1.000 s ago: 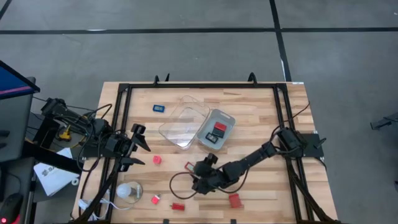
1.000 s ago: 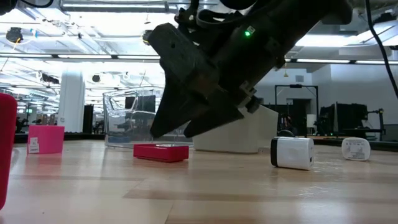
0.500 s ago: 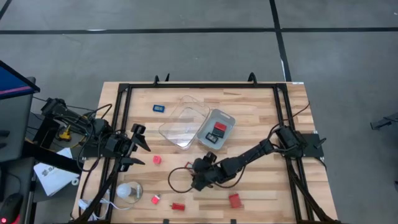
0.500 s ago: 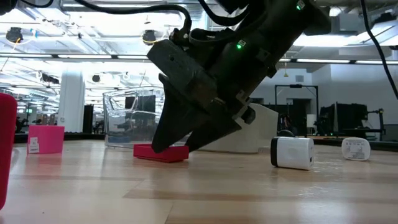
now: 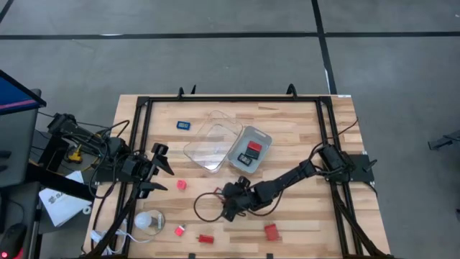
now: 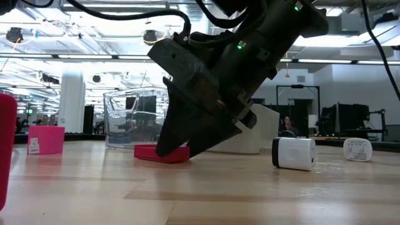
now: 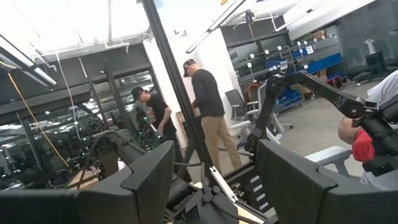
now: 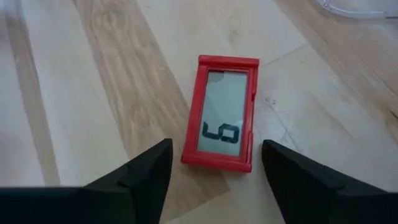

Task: Pick & Place Office items
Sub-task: Put the red digital timer into the gray bin

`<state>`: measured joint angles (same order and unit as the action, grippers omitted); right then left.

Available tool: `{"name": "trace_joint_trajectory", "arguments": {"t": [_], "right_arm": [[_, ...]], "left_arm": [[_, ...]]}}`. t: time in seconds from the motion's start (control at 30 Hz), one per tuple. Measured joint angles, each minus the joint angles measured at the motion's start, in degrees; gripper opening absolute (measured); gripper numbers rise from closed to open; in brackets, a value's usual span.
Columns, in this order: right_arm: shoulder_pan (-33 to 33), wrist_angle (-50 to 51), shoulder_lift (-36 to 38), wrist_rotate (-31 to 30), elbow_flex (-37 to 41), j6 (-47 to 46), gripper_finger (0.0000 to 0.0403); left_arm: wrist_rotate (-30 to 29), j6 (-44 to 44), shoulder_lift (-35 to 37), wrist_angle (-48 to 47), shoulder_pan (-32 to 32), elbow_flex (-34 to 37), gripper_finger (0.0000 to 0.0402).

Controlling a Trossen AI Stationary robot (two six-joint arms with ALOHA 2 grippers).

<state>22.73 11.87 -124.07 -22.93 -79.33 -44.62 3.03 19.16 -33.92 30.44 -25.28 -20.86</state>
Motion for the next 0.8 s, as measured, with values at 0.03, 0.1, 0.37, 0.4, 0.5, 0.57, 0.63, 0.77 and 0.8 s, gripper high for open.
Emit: {"name": "trace_joint_trajectory", "arguments": {"t": [0.03, 0.1, 0.37, 0.4, 0.5, 0.57, 0.63, 0.77, 0.8], "right_arm": [[-0.1, 0.2, 0.0, 0.3, 0.0, 0.0, 0.0228], [-0.1, 0.4, 0.0, 0.4, 0.0, 0.0, 0.0208], [-0.4, 1.4, 0.1, 0.4, -0.1, -0.9, 0.0141], [-0.4, 1.4, 0.1, 0.4, -0.1, -0.9, 0.0141], [-0.4, 1.4, 0.1, 0.4, -0.1, -0.9, 0.0141], [-0.1, 1.5, 0.1, 0.4, -0.1, -0.9, 0.0148], [0.5, 1.6, 0.1, 0.2, -0.1, -0.9, 0.0154], [1.9, 1.9, 0.1, -0.1, -0.1, -1.0, 0.0147], [2.4, 1.9, 0.2, -0.1, -0.1, -1.3, 0.0144]], "left_arm": [[0.0, 0.0, 0.0, 0.0, 0.0, 0.0, 0.0227], [0.0, 0.0, 0.0, 0.0, 0.0, 0.0, 0.0227], [0.0, 0.0, 0.0, 0.0, 0.0, 0.0, 0.0227], [0.0, 0.0, 0.0, 0.0, 0.0, 0.0, 0.0227], [0.0, 0.0, 0.0, 0.0, 0.0, 0.0, 0.0227], [0.0, 0.0, 0.0, 0.0, 0.0, 0.0, 0.0227], [0.0, 0.0, 0.0, 0.0, 0.0, 0.0, 0.0227], [0.0, -0.1, 0.0, 0.0, 0.0, 0.0, 0.0227], [0.0, -0.1, 0.0, 0.0, 0.0, 0.0, 0.0227]]}}
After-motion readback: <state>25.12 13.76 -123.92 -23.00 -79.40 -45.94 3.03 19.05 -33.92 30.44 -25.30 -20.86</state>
